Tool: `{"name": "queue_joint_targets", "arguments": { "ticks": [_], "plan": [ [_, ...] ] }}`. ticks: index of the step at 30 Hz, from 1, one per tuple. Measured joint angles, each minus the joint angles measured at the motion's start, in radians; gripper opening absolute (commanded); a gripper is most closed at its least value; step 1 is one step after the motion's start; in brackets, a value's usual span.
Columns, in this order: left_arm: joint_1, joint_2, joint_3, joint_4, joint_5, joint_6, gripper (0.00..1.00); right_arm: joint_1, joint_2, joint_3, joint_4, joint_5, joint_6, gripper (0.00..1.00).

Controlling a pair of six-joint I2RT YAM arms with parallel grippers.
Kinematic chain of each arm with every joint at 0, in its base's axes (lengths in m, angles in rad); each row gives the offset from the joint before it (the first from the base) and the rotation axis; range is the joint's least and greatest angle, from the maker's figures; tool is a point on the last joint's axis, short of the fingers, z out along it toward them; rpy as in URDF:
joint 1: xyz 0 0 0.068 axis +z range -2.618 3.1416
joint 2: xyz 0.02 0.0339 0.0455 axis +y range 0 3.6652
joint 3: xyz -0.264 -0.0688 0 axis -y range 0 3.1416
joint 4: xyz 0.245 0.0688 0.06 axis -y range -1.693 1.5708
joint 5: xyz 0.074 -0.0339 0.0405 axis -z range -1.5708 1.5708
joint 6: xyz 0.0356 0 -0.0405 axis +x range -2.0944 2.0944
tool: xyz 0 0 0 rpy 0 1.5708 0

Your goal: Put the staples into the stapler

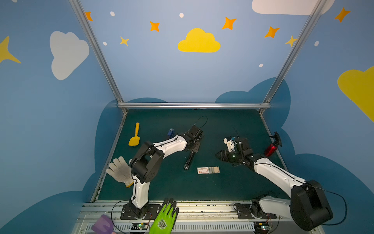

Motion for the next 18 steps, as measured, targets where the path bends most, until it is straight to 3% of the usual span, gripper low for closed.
{"name": "queue_joint_targets", "arguments": {
  "ticks": [18],
  "plan": [
    [-0.011, 0.000, 0.018, -0.012, -0.013, 0.003, 0.05, 0.000, 0.003, -0.004, 0.016, -0.017, 0.002, 0.44]
  ]
}}
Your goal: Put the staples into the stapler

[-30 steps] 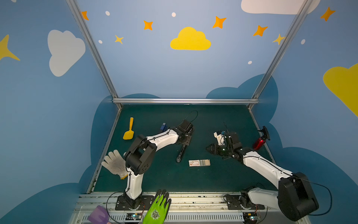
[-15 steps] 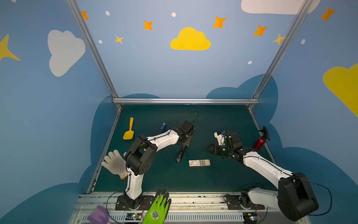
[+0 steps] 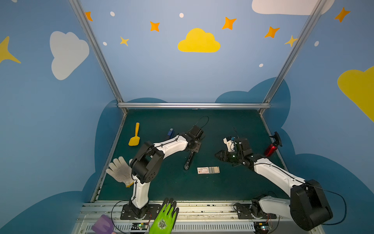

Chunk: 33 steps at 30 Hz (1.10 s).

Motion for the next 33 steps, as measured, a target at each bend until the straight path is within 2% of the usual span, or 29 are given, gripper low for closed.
{"name": "queue_joint_targets", "arguments": {
  "ticks": [33],
  "plan": [
    [-0.002, 0.000, 0.000, 0.000, -0.012, 0.011, 0.04, -0.006, 0.013, 0.000, 0.005, -0.005, 0.000, 0.44]
  ]
}}
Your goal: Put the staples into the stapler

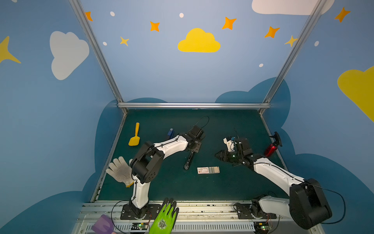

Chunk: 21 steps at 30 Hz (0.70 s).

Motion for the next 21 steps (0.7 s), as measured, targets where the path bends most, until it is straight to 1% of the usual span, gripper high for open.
{"name": "queue_joint_targets", "arguments": {
  "ticks": [14, 16, 21],
  "plan": [
    [0.000, 0.000, -0.003, 0.000, -0.011, 0.000, 0.04, -0.006, 0.000, -0.002, 0.000, 0.000, 0.000, 0.44],
    [0.000, 0.000, -0.004, 0.000, -0.011, 0.000, 0.07, -0.006, 0.000, -0.002, 0.000, 0.000, 0.000, 0.44],
    [0.000, 0.000, -0.006, -0.003, -0.006, -0.016, 0.22, -0.007, 0.000, -0.002, -0.001, 0.000, -0.001, 0.45]
  ]
}}
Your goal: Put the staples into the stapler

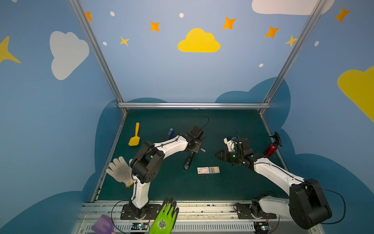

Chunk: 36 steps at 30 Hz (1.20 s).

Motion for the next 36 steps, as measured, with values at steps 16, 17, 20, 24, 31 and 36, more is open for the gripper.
{"name": "queue_joint_targets", "arguments": {
  "ticks": [16, 17, 20, 24, 31, 36],
  "plan": [
    [0.010, -0.346, -0.264, -0.010, 0.026, -0.212, 0.46, 0.010, 0.332, 0.341, -0.234, 0.045, -0.098, 0.53],
    [0.014, -0.378, -0.299, -0.009, 0.027, -0.230, 0.46, 0.016, 0.370, 0.385, -0.258, 0.053, -0.109, 0.53],
    [0.034, -0.469, -0.402, -0.007, 0.038, -0.284, 0.49, 0.042, 0.469, 0.501, -0.324, 0.079, -0.138, 0.54],
    [0.072, -0.590, -0.517, -0.011, 0.042, -0.349, 0.51, 0.092, 0.587, 0.636, -0.412, 0.127, -0.180, 0.54],
    [0.131, -0.730, -0.623, -0.006, 0.060, -0.421, 0.51, 0.167, 0.724, 0.805, -0.522, 0.194, -0.243, 0.52],
    [0.159, -0.761, -0.655, -0.003, 0.083, -0.442, 0.51, 0.204, 0.778, 0.869, -0.565, 0.239, -0.282, 0.52]
  ]
}}
